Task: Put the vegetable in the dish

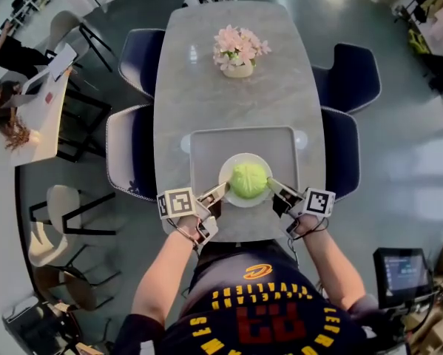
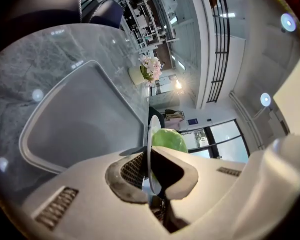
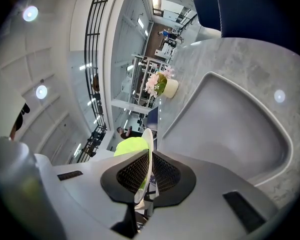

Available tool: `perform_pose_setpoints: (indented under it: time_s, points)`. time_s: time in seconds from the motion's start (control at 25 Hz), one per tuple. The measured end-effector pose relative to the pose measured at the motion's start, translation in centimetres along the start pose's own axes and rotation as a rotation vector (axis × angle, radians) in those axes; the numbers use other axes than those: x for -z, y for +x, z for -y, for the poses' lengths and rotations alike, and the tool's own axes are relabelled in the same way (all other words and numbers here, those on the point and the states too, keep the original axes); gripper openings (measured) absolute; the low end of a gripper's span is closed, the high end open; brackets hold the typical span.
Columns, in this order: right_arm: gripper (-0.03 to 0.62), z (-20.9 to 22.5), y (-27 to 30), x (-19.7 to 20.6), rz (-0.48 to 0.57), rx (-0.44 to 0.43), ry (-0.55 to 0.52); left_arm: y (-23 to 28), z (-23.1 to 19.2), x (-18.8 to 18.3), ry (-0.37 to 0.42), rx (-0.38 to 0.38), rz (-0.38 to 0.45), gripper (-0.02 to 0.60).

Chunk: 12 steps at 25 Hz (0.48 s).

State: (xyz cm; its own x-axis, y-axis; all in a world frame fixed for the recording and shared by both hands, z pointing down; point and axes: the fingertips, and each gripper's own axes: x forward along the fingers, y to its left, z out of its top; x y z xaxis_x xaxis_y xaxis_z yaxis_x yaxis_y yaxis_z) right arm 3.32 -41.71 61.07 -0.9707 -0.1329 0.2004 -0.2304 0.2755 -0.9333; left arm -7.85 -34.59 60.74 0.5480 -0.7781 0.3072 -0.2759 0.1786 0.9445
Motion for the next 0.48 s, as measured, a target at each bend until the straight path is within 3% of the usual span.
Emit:
perform_pose_setpoints:
  time_s: [0.48]
  points:
    - [0.020, 3.4, 4.2, -1.8, -0.012, 0.024, -0.015, 3.2, -5.4, -2.8, -0.074, -0.012, -0.050, 0.012]
